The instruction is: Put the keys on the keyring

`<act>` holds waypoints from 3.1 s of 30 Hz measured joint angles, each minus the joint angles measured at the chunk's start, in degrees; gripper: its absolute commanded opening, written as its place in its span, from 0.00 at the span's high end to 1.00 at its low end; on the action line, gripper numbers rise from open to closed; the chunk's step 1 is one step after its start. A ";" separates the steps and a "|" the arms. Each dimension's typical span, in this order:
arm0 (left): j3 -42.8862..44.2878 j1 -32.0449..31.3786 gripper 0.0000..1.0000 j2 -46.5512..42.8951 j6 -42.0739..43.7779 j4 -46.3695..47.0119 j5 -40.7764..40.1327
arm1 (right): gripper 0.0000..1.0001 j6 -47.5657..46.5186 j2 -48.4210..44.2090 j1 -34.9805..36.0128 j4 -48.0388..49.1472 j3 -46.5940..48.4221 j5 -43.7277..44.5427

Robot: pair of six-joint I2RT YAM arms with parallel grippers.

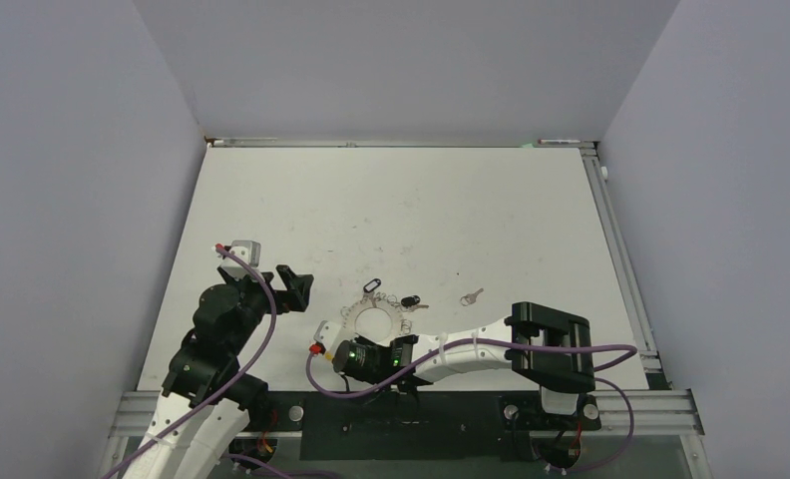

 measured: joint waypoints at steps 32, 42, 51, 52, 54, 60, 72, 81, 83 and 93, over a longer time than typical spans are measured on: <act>0.00 0.00 0.04 0.37 0.04 -0.02 0.02 | 0.67 -2.10 -3.96 0.00 3.13 -3.45 3.56; 0.00 0.00 0.04 0.59 0.04 0.00 0.00 | 0.60 -2.97 -2.78 0.00 3.63 -2.95 3.17; 0.00 0.00 0.04 0.59 0.04 -0.02 0.02 | 0.60 -3.39 0.57 0.00 4.17 -1.33 3.96; 0.00 0.00 0.04 0.59 0.07 -0.02 0.02 | 0.60 -3.43 0.92 0.00 4.28 -1.07 4.15; 0.00 0.00 0.04 0.59 0.07 0.00 0.02 | 0.61 -3.61 1.51 0.00 4.63 -0.63 4.72; 0.00 0.00 0.04 0.68 0.09 -0.02 0.04 | 0.73 -4.20 2.60 0.00 5.07 0.22 6.21; 0.00 0.00 0.04 0.79 0.13 -0.02 0.22 | 0.95 -4.92 2.86 0.00 4.35 0.20 6.60; 0.00 0.00 0.04 1.11 0.15 0.00 0.28 | 0.95 -7.45 1.44 0.00 2.82 0.02 6.54; 0.00 0.00 0.04 1.11 0.15 0.00 0.46 | 0.95 -8.15 -0.46 0.00 2.14 -0.50 6.27; 0.00 0.00 0.04 0.55 0.17 0.24 2.84 | 0.95 -11.78 -11.54 -1.03 1.55 -3.41 3.61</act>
